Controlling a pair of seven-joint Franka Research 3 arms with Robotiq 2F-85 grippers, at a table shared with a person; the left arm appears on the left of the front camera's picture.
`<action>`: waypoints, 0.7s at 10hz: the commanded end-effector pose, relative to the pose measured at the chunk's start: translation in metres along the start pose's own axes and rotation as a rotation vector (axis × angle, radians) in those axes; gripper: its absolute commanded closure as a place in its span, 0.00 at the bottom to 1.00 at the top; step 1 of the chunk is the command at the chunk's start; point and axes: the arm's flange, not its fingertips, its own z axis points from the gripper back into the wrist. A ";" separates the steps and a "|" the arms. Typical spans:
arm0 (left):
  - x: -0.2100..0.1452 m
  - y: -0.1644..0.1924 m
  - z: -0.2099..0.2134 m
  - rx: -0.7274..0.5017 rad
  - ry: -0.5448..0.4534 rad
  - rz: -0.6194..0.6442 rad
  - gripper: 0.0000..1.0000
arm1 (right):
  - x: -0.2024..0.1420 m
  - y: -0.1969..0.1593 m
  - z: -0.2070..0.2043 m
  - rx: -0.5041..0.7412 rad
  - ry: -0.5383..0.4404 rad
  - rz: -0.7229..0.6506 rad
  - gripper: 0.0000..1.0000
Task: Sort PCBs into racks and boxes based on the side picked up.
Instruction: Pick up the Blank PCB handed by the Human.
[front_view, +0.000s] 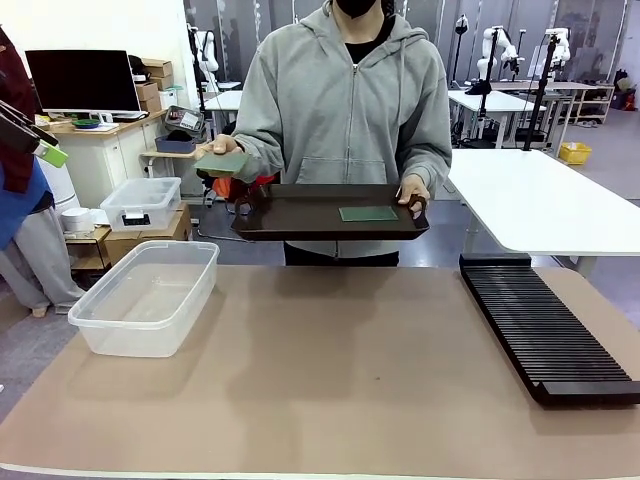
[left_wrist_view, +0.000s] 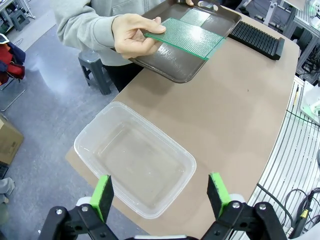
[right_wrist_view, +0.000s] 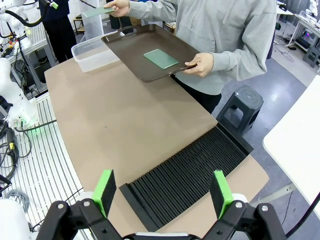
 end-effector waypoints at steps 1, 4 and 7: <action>-0.001 -0.001 -0.002 -0.004 0.002 0.000 0.00 | -0.001 0.000 0.000 0.001 -0.001 0.002 0.00; -0.001 -0.001 -0.002 -0.004 0.002 0.000 0.00 | -0.001 0.000 0.000 0.001 -0.001 0.002 0.00; 0.022 0.009 -0.005 -0.014 0.093 0.370 0.00 | -0.001 0.000 0.000 0.001 -0.001 0.002 0.00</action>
